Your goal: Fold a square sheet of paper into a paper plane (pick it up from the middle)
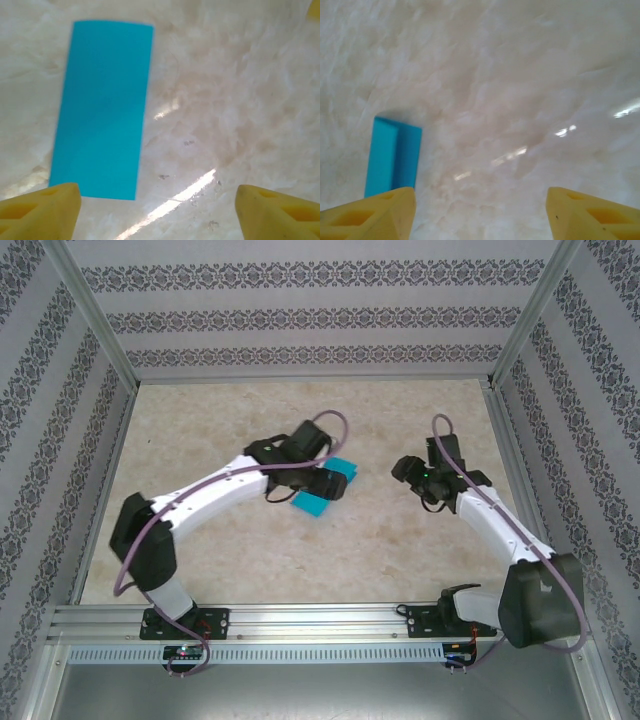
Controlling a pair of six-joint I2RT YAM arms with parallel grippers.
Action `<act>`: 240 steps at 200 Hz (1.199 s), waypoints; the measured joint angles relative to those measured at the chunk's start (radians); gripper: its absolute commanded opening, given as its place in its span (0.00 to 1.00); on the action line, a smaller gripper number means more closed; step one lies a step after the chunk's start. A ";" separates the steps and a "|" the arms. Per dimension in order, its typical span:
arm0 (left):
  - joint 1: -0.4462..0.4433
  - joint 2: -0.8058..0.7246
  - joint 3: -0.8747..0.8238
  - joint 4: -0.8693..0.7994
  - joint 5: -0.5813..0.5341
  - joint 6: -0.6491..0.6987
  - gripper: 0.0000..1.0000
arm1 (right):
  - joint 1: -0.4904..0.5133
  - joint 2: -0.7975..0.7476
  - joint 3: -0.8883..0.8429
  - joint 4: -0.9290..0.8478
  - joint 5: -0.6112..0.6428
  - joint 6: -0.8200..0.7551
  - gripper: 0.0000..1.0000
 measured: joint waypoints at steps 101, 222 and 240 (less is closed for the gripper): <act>0.356 -0.129 -0.434 0.201 0.111 -0.223 0.61 | 0.452 0.601 0.435 0.190 -0.138 0.026 0.24; 0.388 -0.082 -0.449 0.236 0.190 -0.256 0.53 | 0.469 0.772 0.519 0.007 -0.288 -0.228 0.23; 0.388 -0.079 -0.449 0.248 0.214 -0.256 0.52 | 0.468 0.771 0.509 -0.040 -0.308 -0.298 0.24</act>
